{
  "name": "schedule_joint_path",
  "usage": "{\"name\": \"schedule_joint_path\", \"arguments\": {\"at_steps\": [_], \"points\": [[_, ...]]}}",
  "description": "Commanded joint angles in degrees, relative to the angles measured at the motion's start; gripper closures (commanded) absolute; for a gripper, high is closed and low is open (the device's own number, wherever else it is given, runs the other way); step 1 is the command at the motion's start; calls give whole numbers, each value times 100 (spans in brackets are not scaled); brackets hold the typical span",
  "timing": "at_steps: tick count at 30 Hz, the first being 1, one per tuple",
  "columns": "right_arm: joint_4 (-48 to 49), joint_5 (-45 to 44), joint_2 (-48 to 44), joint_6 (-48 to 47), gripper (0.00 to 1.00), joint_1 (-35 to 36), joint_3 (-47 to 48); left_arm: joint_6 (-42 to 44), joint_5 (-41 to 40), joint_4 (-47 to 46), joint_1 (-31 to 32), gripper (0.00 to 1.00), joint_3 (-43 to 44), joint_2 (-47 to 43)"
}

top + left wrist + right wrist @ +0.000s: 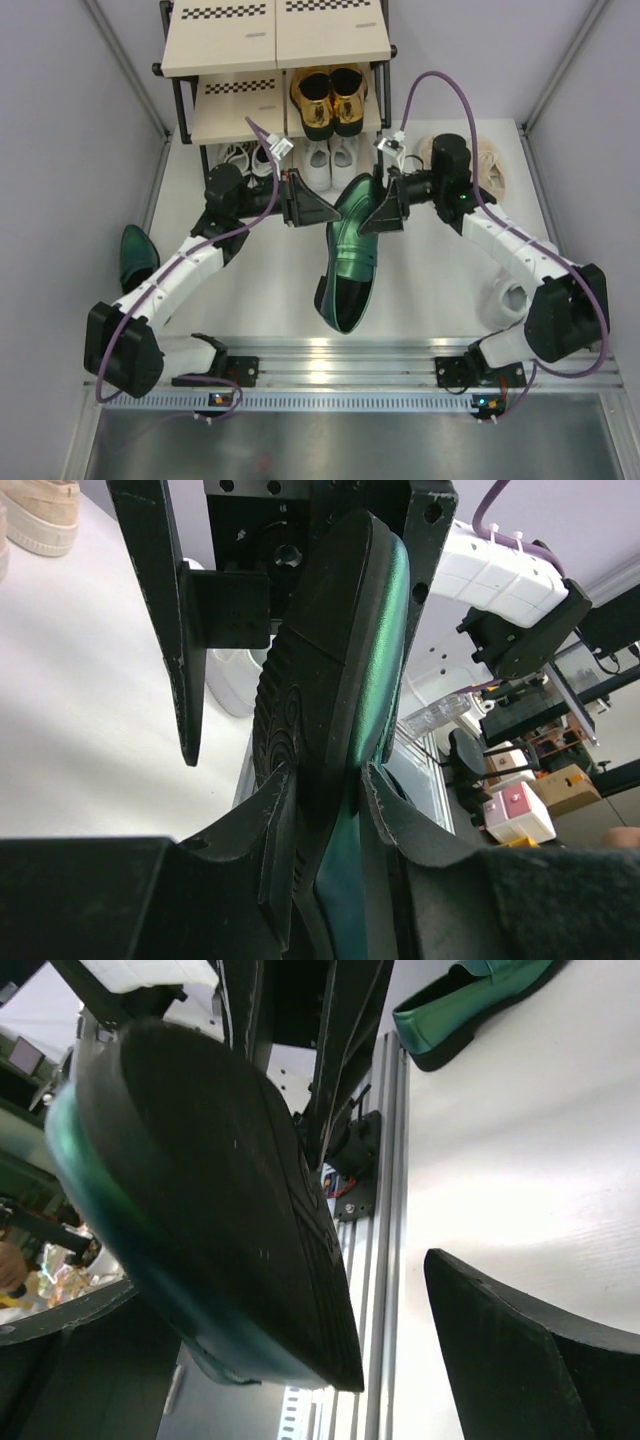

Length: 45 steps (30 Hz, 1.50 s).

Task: Place and organize the shoes onto the shoe shelf
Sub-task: Pick up the shoe at the center of the board.

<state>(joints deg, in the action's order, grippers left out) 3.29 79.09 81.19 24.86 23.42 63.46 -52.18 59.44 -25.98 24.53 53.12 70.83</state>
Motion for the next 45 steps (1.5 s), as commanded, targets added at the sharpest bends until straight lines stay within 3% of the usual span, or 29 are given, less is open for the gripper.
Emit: {"name": "schedule_joint_path", "arguments": {"at_steps": [1, 3, 4, 6, 7, 9, 10, 11, 12, 13, 14, 17, 19, 27, 30, 35, 40, 45], "points": [[1524, -113, 143, 1105, 6, 189, 290, -451, 85, -944, 34, 100, 128, -43], [2051, -96, 169, 1380, 15, 303, 237, -424, 33, -962, 34, 100, 119, -16], [2201, -61, 178, 1572, 32, 338, 219, -416, -11, -953, 25, 100, 119, -25], [2246, 36, 196, 1618, 50, 382, 202, -381, -81, -962, 25, 100, 102, -16], [2229, 80, 196, 1610, 68, 383, 184, -345, -177, -962, 25, 100, 50, -25], [2168, 133, 143, 1575, 87, 339, 123, -319, -292, -901, -27, 100, -12, -78], [1837, 124, 47, 1331, 100, 226, 149, -197, -736, -639, -149, 91, -82, -243], [1677, 124, 46, 1224, 100, 224, 184, -196, -741, -454, -194, 91, -83, -245], [1431, 55, 38, 1075, 100, 190, 245, -109, -1028, -87, -256, 78, 4, -306], [1194, 2, 46, 934, 100, 94, 324, 188, -1170, 265, -308, 53, 92, -437], [991, -51, 55, 680, 100, 40, 507, 382, -1328, 1095, -396, 41, 180, -525], [261, -341, 186, 459, 100, -240, 912, 867, -1742, 2068, -397, 22, 409, -824], [111, -508, 353, 545, 100, -460, 1080, 772, -1804, 2456, -397, 18, 252, -1078], [919, -1035, 828, 2267, 100, -918, 1239, 218, -2269, 2448, 15, 13, -759, -2072], [1629, -1080, 1004, 3101, 100, -1058, 1107, 130, -2620, 2413, 350, 12, -917, -2283], [3062, -1194, 1171, 4666, 100, -1436, 756, 103, -3139, 2072, 394, 11, -1321, -2643], [3187, -1256, 1171, 4958, 100, -1875, 729, -291, -3361, 1421, 403, 9, -1796, -2838], [3248, -1352, 1127, 5055, 100, -1903, 641, -266, -3123, 1271, 508, 8, -1534, -2303]]}}
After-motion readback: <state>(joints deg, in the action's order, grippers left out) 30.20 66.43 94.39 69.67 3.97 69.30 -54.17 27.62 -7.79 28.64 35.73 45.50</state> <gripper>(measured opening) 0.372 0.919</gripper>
